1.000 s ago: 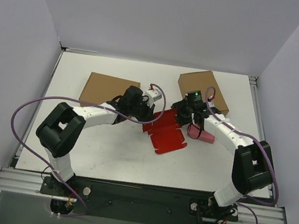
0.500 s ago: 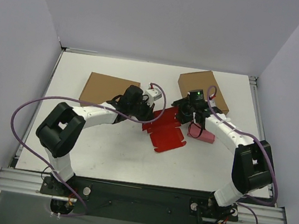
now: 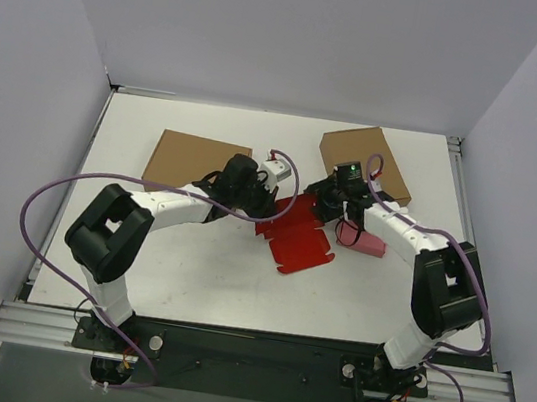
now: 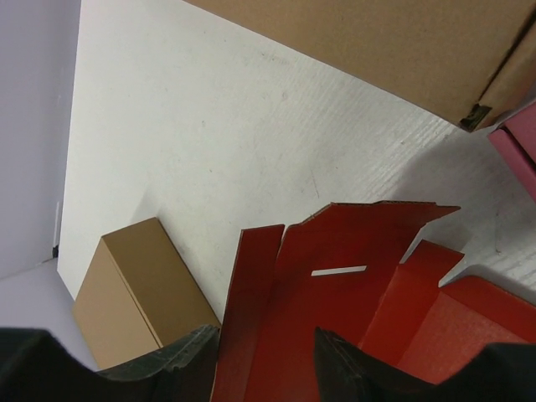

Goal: Fold the paper box
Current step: Fold the paper box at the center of the board.

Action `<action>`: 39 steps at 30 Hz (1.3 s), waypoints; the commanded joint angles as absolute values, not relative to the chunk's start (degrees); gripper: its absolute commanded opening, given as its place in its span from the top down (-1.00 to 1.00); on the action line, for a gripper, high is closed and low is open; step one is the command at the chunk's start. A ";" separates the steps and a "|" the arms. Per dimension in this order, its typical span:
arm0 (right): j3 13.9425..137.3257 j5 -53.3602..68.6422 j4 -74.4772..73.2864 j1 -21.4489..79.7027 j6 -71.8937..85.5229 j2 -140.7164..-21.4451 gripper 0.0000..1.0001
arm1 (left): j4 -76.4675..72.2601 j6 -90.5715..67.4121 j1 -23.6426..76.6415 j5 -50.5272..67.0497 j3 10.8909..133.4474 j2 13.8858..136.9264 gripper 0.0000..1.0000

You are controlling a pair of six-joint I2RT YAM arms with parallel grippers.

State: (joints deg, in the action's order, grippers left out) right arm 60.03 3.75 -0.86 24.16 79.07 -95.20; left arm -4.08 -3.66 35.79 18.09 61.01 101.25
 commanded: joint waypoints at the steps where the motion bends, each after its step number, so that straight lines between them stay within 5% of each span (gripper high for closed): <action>1: 59.50 3.60 -1.06 23.47 77.78 -95.28 0.12 | -2.64 -2.37 36.04 16.09 61.44 99.67 1.00; 6: 57.48 3.87 -0.88 23.56 78.92 -94.83 0.42 | -3.08 -3.86 36.04 15.38 61.44 100.11 1.00; 18: 53.97 5.27 -2.90 23.64 81.04 -93.69 0.79 | -4.21 -8.00 35.07 15.29 61.08 100.81 1.00; 39: 53.44 6.42 -10.71 23.55 80.77 -95.19 0.98 | -10.37 -12.21 31.12 21.97 57.57 100.02 1.00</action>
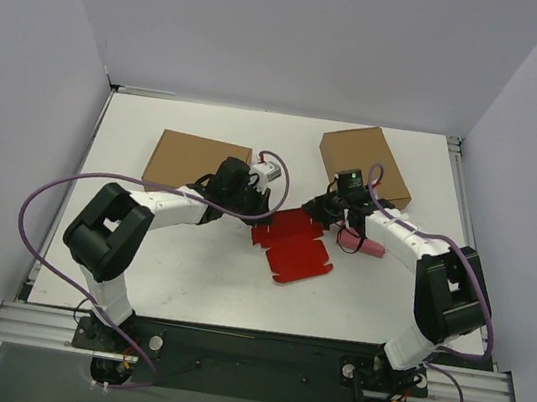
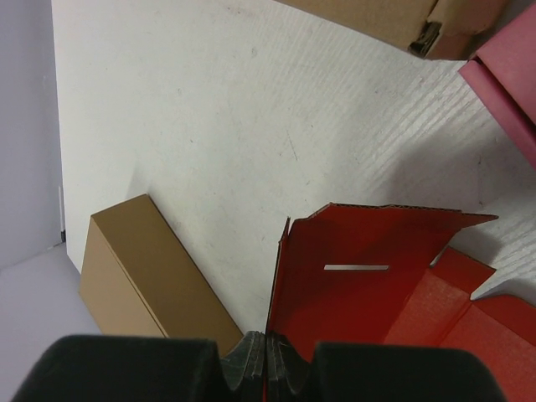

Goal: Fold the paper box
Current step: Fold the paper box at the center of the board.

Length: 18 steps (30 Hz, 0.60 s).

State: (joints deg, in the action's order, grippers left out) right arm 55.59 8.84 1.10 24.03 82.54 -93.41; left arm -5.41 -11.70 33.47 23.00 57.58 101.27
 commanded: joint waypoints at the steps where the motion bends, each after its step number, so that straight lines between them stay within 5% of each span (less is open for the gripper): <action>1: 53.44 6.50 -11.07 23.55 80.77 -95.27 0.97 | -10.46 -12.30 31.03 22.41 57.57 100.02 1.00; 12: 54.84 6.77 -13.62 23.38 79.55 -94.75 0.86 | -10.73 -10.64 30.76 24.79 57.74 99.76 1.00; 16: 58.18 5.80 -14.15 23.29 76.91 -92.47 0.29 | -7.74 -6.95 31.11 23.47 58.53 99.58 1.00; 18: 59.50 5.45 -14.24 23.38 75.15 -90.53 0.18 | -5.02 -3.79 31.46 21.90 59.50 99.49 1.00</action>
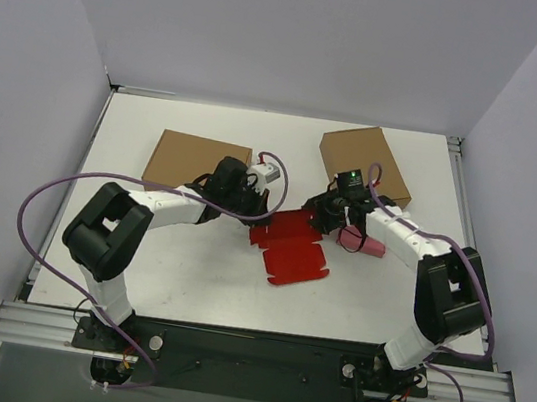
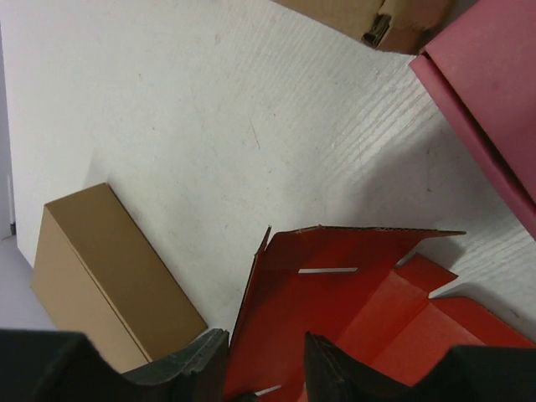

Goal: Fold the paper box
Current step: Fold the paper box at the center of the board.

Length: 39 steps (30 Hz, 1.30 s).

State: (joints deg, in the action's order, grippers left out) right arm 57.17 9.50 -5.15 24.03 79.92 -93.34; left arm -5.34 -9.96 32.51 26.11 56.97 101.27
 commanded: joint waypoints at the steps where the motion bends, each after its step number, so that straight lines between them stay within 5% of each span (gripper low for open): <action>1: 59.50 5.54 -14.33 23.47 75.06 -89.83 0.09 | -4.23 -2.65 31.81 21.28 59.85 99.49 1.00; 28: 61.26 8.61 -1.94 25.49 81.91 -95.09 -0.04 | 3.87 8.26 35.42 15.82 63.11 99.32 1.00; 31: 61.09 9.05 -1.58 25.49 81.74 -95.62 -0.01 | 4.04 8.53 35.51 15.47 63.28 99.40 1.00; 39: 58.19 8.09 -0.44 25.31 82.00 -95.10 0.57 | 3.34 6.25 35.42 17.31 63.98 100.28 1.00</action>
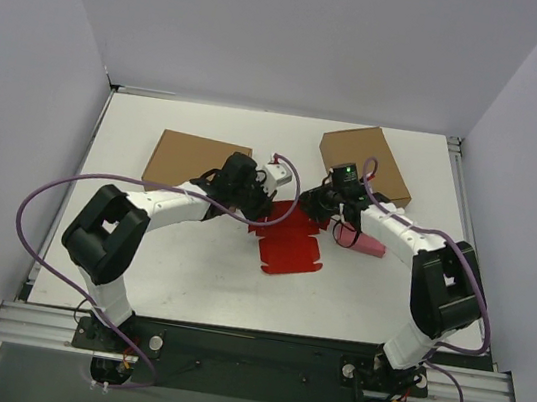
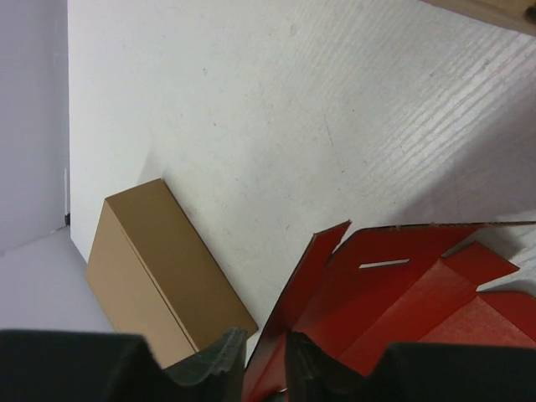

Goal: Fold the paper box
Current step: Fold the paper box at the center of the board.

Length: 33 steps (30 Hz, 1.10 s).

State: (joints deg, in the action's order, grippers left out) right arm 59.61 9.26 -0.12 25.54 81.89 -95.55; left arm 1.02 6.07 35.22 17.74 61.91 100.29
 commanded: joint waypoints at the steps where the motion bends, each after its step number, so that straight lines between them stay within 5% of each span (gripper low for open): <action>1: 58.01 8.09 -0.44 25.23 82.00 -95.10 0.63 | 3.17 5.72 35.42 17.75 64.16 100.46 1.00; 5: 56.78 7.48 3.50 24.87 82.00 -94.66 0.96 | 1.59 2.47 34.28 20.65 64.69 100.37 1.00; 8: 54.15 5.80 9.98 24.96 81.39 -93.96 1.00 | -2.69 0.27 32.88 24.60 63.29 98.62 0.28; 9: 52.05 5.19 11.85 24.96 82.34 -93.87 1.00 | -3.86 -1.74 31.57 26.52 62.59 98.00 -0.10; 13: 47.12 4.93 20.91 24.79 82.71 -93.78 1.00 | -4.22 -4.39 27.69 32.96 60.74 94.67 -0.44; 22: 40.96 2.81 41.73 25.93 79.63 -95.89 1.00 | 5.10 -9.21 25.49 25.58 52.39 81.04 -0.52; 26: 39.55 2.99 46.40 25.75 78.32 -96.50 1.00 | -5.87 -25.61 27.85 20.58 42.21 75.59 -0.43; 33: 39.55 4.04 47.28 26.01 78.84 -96.07 1.00 | -15.11 -29.88 34.28 10.73 34.28 79.79 -0.30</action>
State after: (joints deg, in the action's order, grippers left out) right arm 39.88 5.23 42.24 25.61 80.03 -96.33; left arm -6.68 -25.08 32.58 16.99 34.06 77.08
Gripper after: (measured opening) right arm 0.037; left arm 0.667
